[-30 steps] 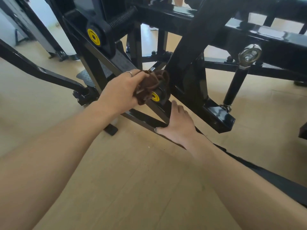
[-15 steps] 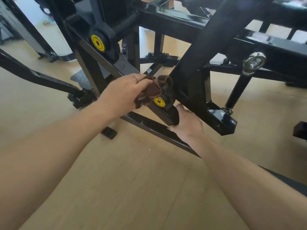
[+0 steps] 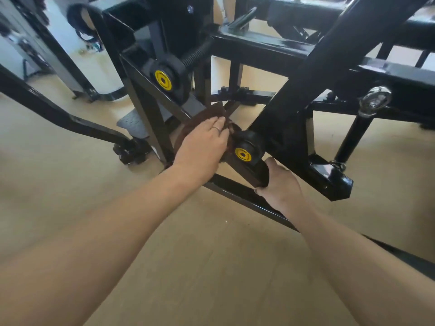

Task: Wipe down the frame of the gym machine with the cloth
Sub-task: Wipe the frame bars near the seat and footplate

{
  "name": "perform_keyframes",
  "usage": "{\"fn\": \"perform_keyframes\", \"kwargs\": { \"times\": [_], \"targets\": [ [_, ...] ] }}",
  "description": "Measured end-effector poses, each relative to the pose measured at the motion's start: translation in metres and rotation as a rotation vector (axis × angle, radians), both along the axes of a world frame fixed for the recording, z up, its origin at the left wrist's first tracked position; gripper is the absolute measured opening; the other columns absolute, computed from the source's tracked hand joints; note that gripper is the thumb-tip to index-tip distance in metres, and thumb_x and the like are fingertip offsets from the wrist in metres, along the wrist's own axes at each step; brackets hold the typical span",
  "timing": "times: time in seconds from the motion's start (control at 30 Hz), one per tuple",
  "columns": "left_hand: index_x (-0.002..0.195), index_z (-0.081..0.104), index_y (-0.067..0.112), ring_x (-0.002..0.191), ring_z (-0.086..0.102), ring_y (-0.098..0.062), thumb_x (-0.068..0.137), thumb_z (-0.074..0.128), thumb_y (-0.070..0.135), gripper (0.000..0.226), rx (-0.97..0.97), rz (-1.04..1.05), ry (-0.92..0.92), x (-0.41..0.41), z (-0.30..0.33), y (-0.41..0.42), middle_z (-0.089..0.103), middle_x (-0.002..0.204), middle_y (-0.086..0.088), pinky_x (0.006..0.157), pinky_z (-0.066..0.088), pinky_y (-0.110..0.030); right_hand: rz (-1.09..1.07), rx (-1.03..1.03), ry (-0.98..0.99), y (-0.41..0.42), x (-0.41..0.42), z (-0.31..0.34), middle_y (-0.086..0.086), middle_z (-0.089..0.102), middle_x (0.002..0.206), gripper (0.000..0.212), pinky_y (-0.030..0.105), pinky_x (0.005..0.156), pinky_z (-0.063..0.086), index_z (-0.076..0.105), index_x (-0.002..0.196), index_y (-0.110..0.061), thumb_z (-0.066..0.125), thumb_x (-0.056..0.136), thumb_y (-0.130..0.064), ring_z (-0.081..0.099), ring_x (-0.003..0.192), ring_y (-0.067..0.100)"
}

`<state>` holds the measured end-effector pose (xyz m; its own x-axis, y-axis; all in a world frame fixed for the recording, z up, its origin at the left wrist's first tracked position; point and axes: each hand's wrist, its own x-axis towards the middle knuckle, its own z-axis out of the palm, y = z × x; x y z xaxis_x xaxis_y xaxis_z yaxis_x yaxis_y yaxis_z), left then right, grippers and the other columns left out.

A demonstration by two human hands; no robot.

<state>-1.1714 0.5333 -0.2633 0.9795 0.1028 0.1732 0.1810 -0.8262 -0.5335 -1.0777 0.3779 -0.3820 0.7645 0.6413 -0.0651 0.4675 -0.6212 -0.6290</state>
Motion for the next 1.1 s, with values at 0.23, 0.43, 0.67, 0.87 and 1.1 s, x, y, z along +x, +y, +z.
{"fn": "perform_keyframes", "kwargs": {
  "times": [0.23,0.43,0.67,0.87,1.1],
  "targets": [
    [0.143,0.055,0.008,0.135,0.052,-0.032,0.094,0.066,0.009,0.050,0.204,0.018,-0.037,0.003,0.055,0.028,0.053,0.148,-0.015,0.114,0.042,-0.044,-0.034,0.148,0.032,-0.003,-0.002,-0.015,0.002,0.061,0.119,0.057,0.042,0.095,0.054,0.047,0.133,-0.023,0.079,0.087,-0.025,0.060,0.113,0.025],
    [0.156,0.037,0.009,0.152,0.029,-0.029,0.094,0.063,0.006,0.067,-0.056,0.195,-0.148,0.013,-0.004,-0.017,0.029,0.165,-0.011,0.126,0.023,-0.038,-0.078,0.170,0.160,0.005,0.008,-0.018,0.003,0.063,0.118,0.055,0.036,0.086,0.052,0.052,0.131,-0.024,0.076,0.082,-0.014,0.062,0.111,0.025],
    [0.152,0.044,0.011,0.147,0.038,-0.032,0.089,0.069,0.001,0.068,0.036,0.210,-0.065,0.008,0.026,-0.004,0.039,0.160,-0.014,0.122,0.032,-0.044,-0.086,0.172,0.198,0.003,0.008,-0.020,0.003,0.063,0.124,0.058,0.031,0.078,0.050,0.051,0.136,-0.023,0.075,0.084,-0.014,0.063,0.112,0.024],
    [0.155,0.039,0.012,0.151,0.031,-0.029,0.091,0.068,0.003,0.071,0.006,0.301,-0.123,0.011,0.018,-0.009,0.031,0.164,-0.011,0.125,0.022,-0.039,0.069,-0.172,0.211,0.012,0.003,0.018,0.020,0.036,0.153,0.090,0.049,0.118,0.031,0.018,0.155,-0.006,0.068,0.088,-0.041,0.037,0.140,0.039],
    [0.150,0.048,0.015,0.146,0.040,-0.026,0.094,0.065,0.006,0.060,0.100,0.022,0.034,0.002,0.019,0.007,0.043,0.158,-0.010,0.122,0.032,-0.040,0.308,-0.240,0.235,-0.010,0.004,0.099,0.007,0.059,0.096,0.030,0.033,0.075,0.052,0.058,0.106,-0.011,0.059,0.097,-0.040,0.059,0.087,0.023]
  ]
}}
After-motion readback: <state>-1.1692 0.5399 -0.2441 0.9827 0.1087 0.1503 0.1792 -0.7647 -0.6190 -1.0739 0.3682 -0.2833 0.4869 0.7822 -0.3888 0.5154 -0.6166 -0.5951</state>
